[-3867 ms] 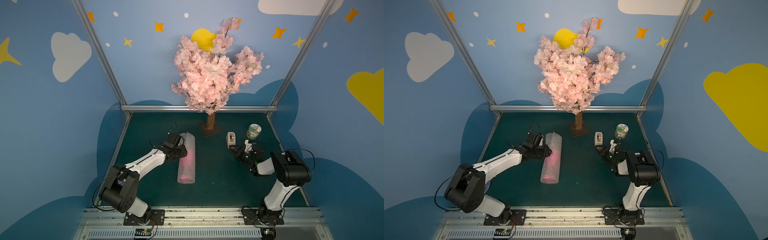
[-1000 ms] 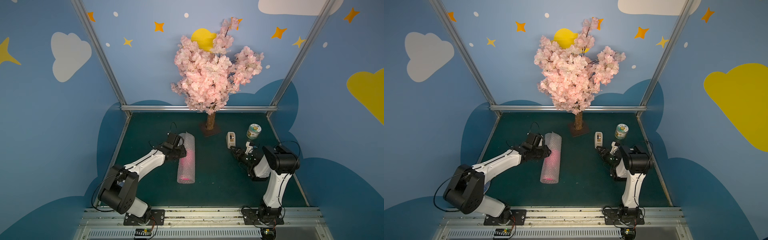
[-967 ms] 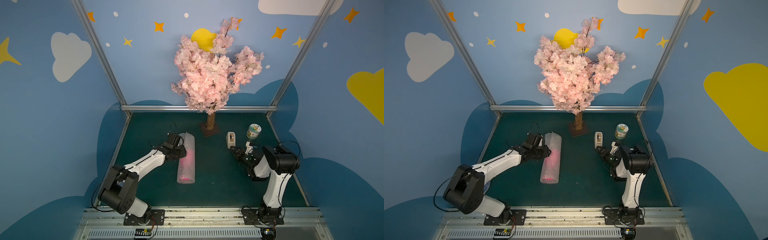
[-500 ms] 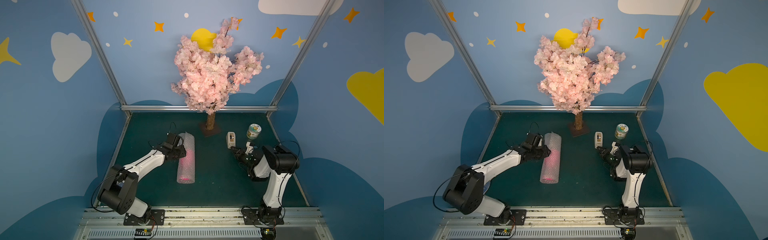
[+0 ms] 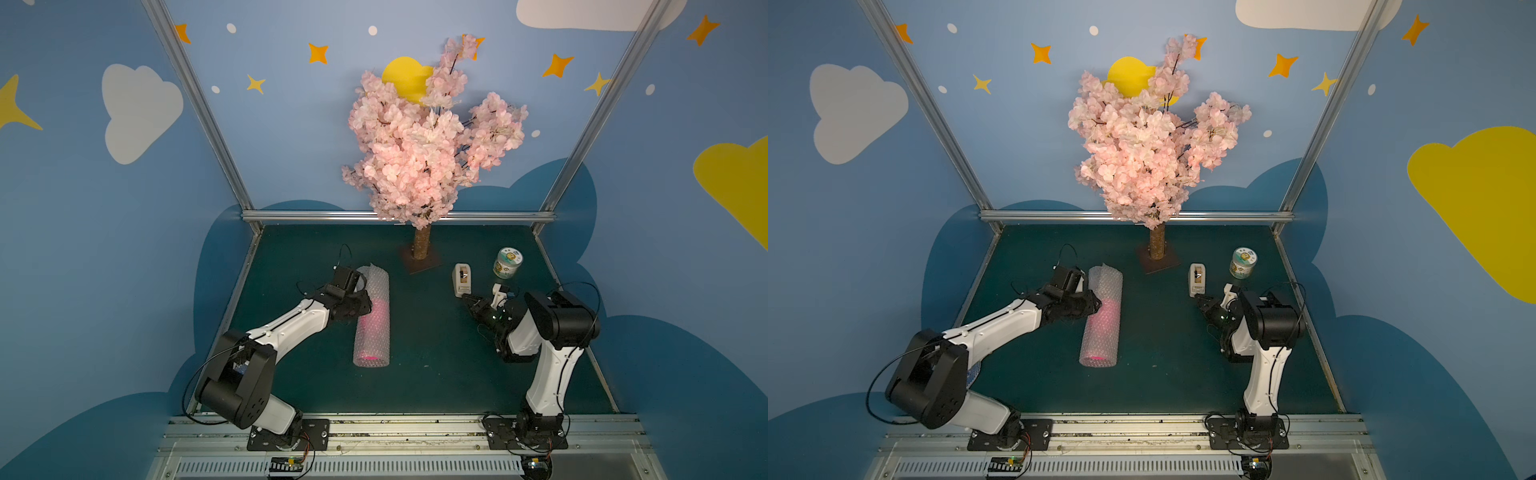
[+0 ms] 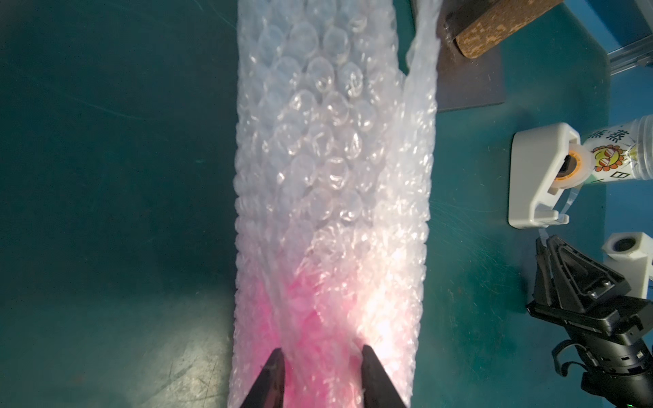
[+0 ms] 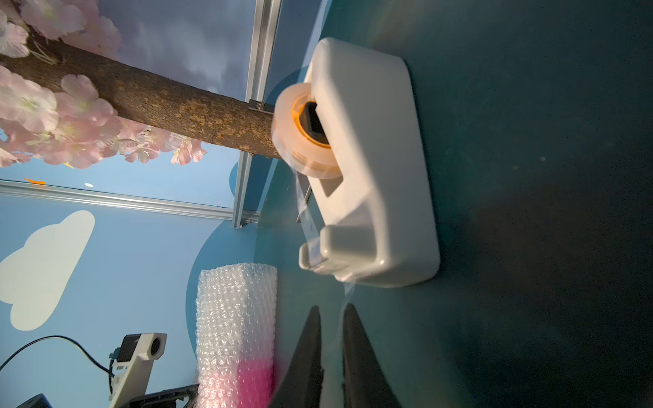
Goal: Wrap wine glasses in bubble wrap
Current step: Tear off the tape using the Tape Cutter.
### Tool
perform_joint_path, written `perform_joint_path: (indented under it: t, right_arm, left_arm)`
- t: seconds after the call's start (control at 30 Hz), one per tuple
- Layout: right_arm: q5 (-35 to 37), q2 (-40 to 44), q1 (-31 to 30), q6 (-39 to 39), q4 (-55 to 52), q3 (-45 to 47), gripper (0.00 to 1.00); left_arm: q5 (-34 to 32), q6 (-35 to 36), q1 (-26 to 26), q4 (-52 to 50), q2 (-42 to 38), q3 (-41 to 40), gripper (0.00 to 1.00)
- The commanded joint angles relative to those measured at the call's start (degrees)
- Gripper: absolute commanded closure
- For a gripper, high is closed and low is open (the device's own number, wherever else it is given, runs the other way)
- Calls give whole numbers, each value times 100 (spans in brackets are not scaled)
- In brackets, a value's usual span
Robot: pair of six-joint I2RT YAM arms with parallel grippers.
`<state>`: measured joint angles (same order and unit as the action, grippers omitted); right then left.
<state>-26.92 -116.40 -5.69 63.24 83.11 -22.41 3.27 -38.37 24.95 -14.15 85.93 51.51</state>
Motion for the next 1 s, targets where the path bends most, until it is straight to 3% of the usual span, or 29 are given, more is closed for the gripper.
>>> perform_joint_path:
  t: [0.0,0.43,0.73,0.97]
  right_arm:
    - [220,-141,-17,-110,-1107,88,89]
    - [301,22,-5,-169,-1418,167,100]
    - [420,413,16,-325,-2385,73,100]
    - [372,417,50,-348,-2341,62,100]
  left_arm:
    - [34,69,-43,-209,-59,-105,64]
    - [60,55,-60,-162,-15,-101,64]
    - [86,51,-60,-146,-6,-85,64]
    - [104,57,-52,-132,14,-86,65]
